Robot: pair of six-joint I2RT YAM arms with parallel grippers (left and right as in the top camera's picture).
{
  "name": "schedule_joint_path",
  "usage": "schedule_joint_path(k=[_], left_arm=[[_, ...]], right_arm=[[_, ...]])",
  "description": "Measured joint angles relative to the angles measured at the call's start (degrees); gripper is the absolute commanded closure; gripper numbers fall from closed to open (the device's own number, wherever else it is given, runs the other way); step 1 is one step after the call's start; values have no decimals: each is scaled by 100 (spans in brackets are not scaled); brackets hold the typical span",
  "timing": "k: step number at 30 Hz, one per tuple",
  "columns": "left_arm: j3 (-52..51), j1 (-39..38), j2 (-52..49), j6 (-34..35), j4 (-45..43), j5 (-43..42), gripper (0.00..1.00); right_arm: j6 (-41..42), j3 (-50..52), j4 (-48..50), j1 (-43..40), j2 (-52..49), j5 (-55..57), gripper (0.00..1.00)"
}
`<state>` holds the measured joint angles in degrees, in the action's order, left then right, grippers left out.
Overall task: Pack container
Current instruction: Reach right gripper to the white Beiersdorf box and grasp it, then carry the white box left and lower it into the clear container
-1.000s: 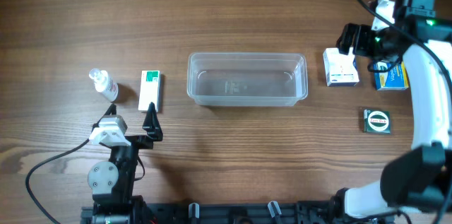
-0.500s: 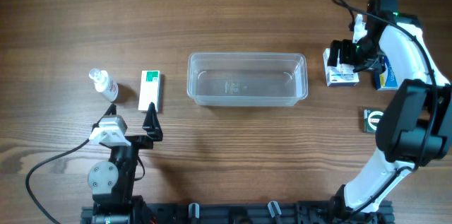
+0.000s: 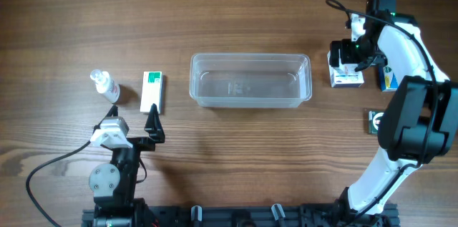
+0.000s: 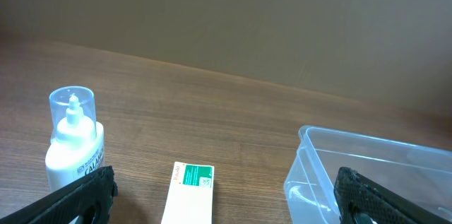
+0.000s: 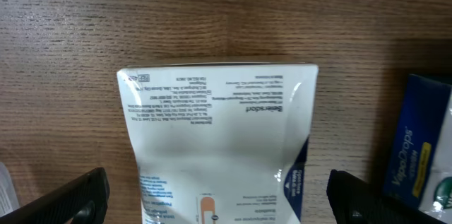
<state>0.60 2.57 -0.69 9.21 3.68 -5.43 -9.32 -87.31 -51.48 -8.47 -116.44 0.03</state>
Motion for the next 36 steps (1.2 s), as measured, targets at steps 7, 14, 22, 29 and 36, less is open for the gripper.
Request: schedule_joint_path(k=[7, 14, 22, 29, 36], left_arm=[[0, 0, 0, 0, 0, 2, 0], [0, 0, 0, 0, 0, 2, 0], [0, 0, 0, 0, 0, 2, 0], [0, 0, 0, 0, 0, 0, 0], [0, 0, 0, 0, 0, 2, 0]], right_arm=[[-2, 0, 52, 9, -247, 0, 0], [-4, 0, 122, 9, -553, 0, 1], [-105, -20, 144, 7, -601, 20, 36], [-105, -61, 116, 9, -601, 2, 37], [-17, -348, -822, 9, -590, -70, 37]])
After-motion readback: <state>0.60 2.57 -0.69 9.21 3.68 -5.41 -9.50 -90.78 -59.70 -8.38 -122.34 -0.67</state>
